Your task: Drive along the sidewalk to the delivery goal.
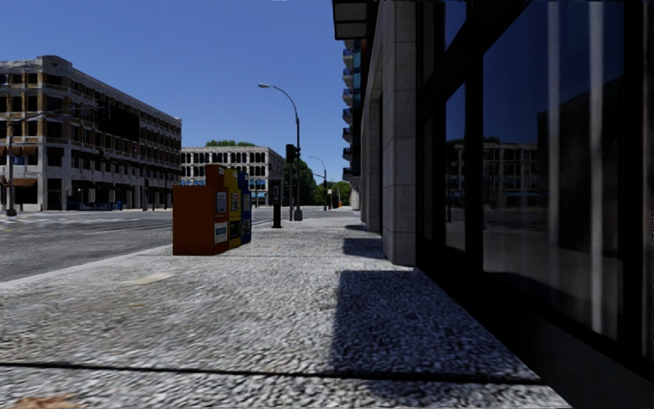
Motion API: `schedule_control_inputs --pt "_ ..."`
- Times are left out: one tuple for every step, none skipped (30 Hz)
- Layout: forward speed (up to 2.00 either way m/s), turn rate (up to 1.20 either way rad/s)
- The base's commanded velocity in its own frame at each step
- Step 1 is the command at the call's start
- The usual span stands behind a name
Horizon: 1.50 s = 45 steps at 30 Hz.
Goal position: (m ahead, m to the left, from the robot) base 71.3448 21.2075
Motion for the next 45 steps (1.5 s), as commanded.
schedule_control_inputs --pt "1.07 0.38" --pt "1.07 0.37" --pt "1.07 0.37" --pt "1.07 0.37" --pt "1.07 0.37" --pt "1.07 0.37" --pt "1.07 0.36" --pt "1.07 0.20" --pt "1.07 0.03" --pt "1.07 0.00" --pt "1.07 0.00" --pt "1.07 0.00" --pt "1.15 0.00" --pt "1.35 0.00" --pt "1.45 0.00" --pt "1.47 0.00" --pt "1.48 0.00" --pt "1.50 0.00" --pt "1.52 0.00" --pt "1.52 0.00" --pt "1.52 0.00" --pt "1.53 0.00" --pt "1.53 0.00" --pt "1.53 0.00" --pt "1.53 0.00" --pt "1.49 0.00" --pt "1.26 0.00" --pt "1.26 0.00" --pt "1.13 0.00" --pt "1.10 0.00" --pt "1.14 0.00" --pt "1.22 0.00" --pt "1.27 0.00" --pt "1.27 0.00" --pt "1.39 0.00" --pt "1.47 0.00" --pt "1.49 0.00" --pt "1.50 0.00" --pt "1.50 0.00" --pt "1.51 0.00" --pt "1.51 0.00" --pt "1.51 0.00" --pt "1.51 0.00" --pt "1.51 0.00" --pt "1.51 0.00"
